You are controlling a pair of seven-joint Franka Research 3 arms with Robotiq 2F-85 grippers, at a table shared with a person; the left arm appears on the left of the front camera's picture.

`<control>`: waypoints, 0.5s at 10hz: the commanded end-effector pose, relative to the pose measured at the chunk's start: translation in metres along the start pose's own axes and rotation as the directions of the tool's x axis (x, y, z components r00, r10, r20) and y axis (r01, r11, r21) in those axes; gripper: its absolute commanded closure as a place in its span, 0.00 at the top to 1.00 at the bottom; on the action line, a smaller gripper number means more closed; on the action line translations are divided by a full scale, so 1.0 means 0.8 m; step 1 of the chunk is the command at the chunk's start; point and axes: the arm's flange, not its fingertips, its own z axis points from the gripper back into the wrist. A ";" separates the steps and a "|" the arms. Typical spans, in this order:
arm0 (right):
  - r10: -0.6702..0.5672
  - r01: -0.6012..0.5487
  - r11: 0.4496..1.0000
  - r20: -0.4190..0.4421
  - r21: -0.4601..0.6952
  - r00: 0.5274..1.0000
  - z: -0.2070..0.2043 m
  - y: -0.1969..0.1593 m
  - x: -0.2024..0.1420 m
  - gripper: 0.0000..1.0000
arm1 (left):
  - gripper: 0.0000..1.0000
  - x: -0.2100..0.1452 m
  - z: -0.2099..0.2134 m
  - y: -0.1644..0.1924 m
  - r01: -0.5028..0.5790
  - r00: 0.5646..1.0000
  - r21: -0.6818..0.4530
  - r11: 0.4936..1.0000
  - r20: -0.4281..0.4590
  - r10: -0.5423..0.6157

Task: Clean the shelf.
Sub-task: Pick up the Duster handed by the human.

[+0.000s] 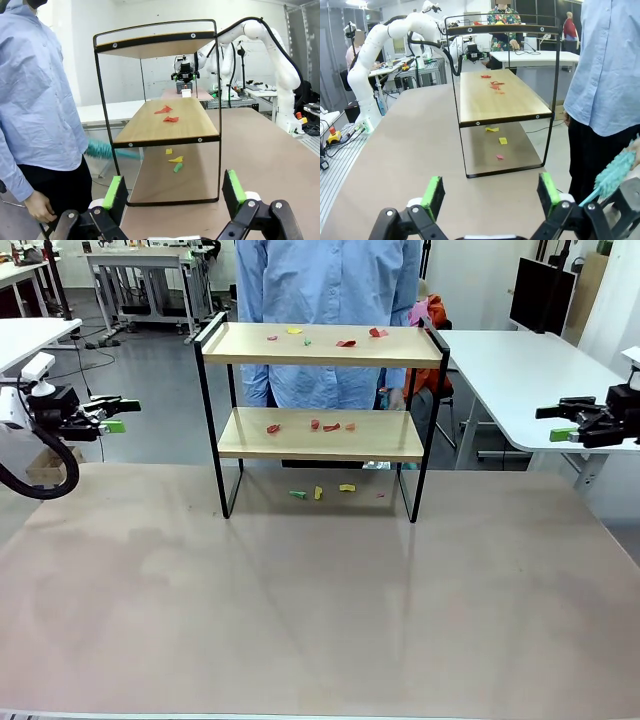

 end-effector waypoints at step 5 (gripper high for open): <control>0.008 -0.008 1.000 -0.001 -0.003 1.000 0.000 -0.002 0.003 1.00 | 1.00 0.002 -0.001 0.002 0.019 1.000 0.004 1.000 -0.003 -0.019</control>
